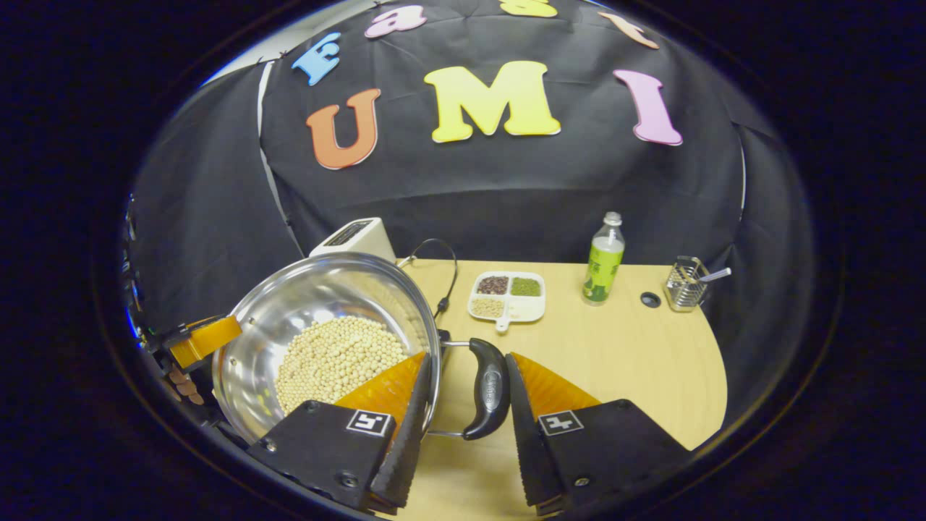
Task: First push the handle of the pot to place it horizontally, then grasp the pot with both hands and set it on the induction cooktop.
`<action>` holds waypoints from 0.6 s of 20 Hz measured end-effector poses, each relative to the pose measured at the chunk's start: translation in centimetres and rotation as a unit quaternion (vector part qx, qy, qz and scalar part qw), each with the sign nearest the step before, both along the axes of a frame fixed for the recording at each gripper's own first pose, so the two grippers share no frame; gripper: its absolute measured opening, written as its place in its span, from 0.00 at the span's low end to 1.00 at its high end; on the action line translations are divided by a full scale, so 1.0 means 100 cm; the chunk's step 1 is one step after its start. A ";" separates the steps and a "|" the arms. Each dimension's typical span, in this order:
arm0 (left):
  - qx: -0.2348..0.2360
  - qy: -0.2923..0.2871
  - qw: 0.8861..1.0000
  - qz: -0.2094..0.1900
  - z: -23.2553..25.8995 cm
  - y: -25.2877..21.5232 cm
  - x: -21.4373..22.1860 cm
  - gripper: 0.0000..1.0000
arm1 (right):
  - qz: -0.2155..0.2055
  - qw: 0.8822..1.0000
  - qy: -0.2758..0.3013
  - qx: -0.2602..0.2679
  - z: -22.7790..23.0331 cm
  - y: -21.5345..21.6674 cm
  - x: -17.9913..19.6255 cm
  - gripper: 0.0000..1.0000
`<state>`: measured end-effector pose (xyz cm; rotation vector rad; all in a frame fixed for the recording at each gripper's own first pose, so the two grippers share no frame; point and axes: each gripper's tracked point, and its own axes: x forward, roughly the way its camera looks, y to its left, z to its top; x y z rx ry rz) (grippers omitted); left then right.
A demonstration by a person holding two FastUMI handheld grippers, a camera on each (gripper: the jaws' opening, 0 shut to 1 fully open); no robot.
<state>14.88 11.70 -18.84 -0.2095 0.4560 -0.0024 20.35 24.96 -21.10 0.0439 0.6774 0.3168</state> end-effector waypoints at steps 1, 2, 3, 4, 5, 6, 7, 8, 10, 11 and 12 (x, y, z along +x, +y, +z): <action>0.003 0.006 1.000 0.004 -0.008 0.008 0.000 0.53 | 0.005 1.000 0.003 -0.001 -0.005 0.011 0.004 0.59; -0.001 0.008 1.000 0.013 -0.011 0.018 0.000 0.53 | 0.010 1.000 0.008 -0.003 -0.012 0.021 0.008 0.61; 0.000 0.015 1.000 0.017 -0.021 0.025 0.003 0.53 | 0.016 1.000 0.015 -0.005 -0.019 0.030 0.011 0.60; 0.001 0.021 1.000 0.021 -0.030 0.031 0.005 0.53 | 0.020 0.999 0.024 -0.009 -0.028 0.038 0.012 0.60; -0.004 0.030 0.999 0.026 -0.037 0.037 0.007 0.53 | 0.024 0.999 0.032 -0.010 -0.036 0.045 0.013 0.60; -0.006 0.038 0.999 0.028 -0.044 0.040 0.008 0.53 | 0.027 0.999 0.038 -0.011 -0.043 0.051 0.017 0.60; -0.009 0.042 0.999 0.032 -0.050 0.044 0.010 0.53 | 0.028 0.999 0.042 -0.011 -0.049 0.055 0.020 0.60; -0.011 0.047 0.998 0.034 -0.055 0.047 0.013 0.53 | 0.029 0.999 0.045 -0.013 -0.053 0.059 0.023 0.60; -0.009 0.050 0.998 0.035 -0.061 0.050 0.020 0.53 | 0.027 0.999 0.044 -0.013 -0.059 0.063 0.029 0.60; -0.008 0.051 0.998 0.034 -0.061 0.051 0.025 0.53 | 0.026 0.999 0.042 -0.015 -0.061 0.064 0.033 0.60; -0.008 0.050 0.998 0.033 -0.063 0.050 0.032 0.53 | 0.025 0.999 0.039 -0.016 -0.062 0.065 0.036 0.60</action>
